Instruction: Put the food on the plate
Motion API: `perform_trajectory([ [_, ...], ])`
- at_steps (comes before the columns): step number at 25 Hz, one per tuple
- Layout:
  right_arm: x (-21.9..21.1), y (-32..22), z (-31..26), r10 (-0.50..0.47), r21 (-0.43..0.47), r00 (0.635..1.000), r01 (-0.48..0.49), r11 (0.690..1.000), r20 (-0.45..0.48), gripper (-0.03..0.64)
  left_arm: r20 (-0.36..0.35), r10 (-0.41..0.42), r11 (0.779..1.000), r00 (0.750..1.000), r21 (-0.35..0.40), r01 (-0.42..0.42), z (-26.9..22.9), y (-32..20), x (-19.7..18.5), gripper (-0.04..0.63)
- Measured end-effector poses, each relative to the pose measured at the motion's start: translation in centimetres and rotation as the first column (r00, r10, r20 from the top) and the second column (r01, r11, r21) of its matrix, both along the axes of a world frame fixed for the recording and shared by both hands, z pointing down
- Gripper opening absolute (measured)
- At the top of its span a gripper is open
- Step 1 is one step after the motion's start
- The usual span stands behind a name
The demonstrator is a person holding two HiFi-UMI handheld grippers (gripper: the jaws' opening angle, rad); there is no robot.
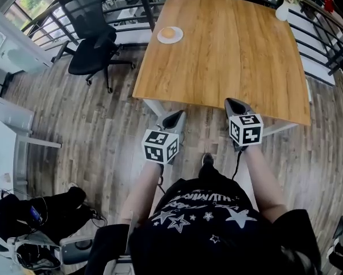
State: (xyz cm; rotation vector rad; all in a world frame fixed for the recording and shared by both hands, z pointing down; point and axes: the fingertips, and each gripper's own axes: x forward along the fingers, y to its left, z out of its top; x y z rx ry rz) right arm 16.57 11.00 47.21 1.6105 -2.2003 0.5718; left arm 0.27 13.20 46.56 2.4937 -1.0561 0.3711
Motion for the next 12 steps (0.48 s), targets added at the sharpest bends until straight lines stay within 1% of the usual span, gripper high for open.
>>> perform_trajectory([
  [4,-1.1,2.4,-0.4,0.022,-0.001,1.0,-0.022,1.0,0.007,0.002,-0.007,0.019,1.0,1.0,-0.004,-0.019,-0.3,1.9,-1.4,0.002],
  [9,-0.7,6.4,-0.2,0.052,0.012,0.998,-0.052,0.999,0.026,0.002,0.001,0.043,0.999,0.999,-0.003,-0.043,0.0,5.6,-1.3,0.002],
  [12,-1.2,8.0,0.4,0.073,0.009,0.997,-0.073,0.997,0.034,0.002,0.0,0.054,0.999,0.999,0.0,-0.054,0.5,6.7,-2.1,0.002],
])
